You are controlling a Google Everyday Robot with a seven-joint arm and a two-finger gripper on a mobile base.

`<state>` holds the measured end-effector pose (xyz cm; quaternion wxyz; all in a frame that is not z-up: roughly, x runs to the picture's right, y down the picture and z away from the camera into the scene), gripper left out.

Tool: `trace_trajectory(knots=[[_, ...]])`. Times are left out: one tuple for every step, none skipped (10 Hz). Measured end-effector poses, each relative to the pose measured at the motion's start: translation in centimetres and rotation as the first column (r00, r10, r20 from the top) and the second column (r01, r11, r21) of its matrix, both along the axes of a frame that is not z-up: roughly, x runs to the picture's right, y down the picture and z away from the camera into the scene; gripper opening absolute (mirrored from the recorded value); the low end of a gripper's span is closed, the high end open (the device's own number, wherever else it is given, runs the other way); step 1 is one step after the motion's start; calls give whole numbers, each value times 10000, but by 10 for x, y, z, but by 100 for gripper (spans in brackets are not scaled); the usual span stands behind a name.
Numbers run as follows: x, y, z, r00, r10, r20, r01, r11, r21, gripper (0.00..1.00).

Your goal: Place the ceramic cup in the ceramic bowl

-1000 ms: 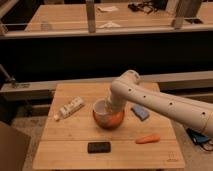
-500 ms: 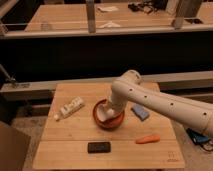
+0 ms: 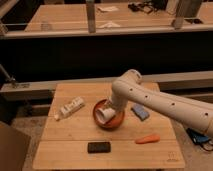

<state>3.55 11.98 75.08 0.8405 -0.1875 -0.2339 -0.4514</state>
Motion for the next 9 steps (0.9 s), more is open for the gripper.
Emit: trace_trajectory(knots=[[1, 0, 0, 10000, 11, -8, -11, 10000, 0, 64], [2, 1, 0, 10000, 24, -18, -24, 10000, 0, 61], [2, 1, 0, 10000, 28, -21, -28, 10000, -1, 61], [2, 1, 0, 10000, 26, -19, -26, 10000, -1, 61], [2, 1, 0, 10000, 27, -20, -27, 10000, -1, 61], [2, 1, 0, 10000, 26, -20, -26, 10000, -1, 61], [2, 1, 0, 10000, 25, -20, -25, 10000, -1, 61], [2, 1, 1, 10000, 26, -20, -26, 10000, -1, 61], [2, 2, 1, 10000, 29, -16, -29, 10000, -12, 61]])
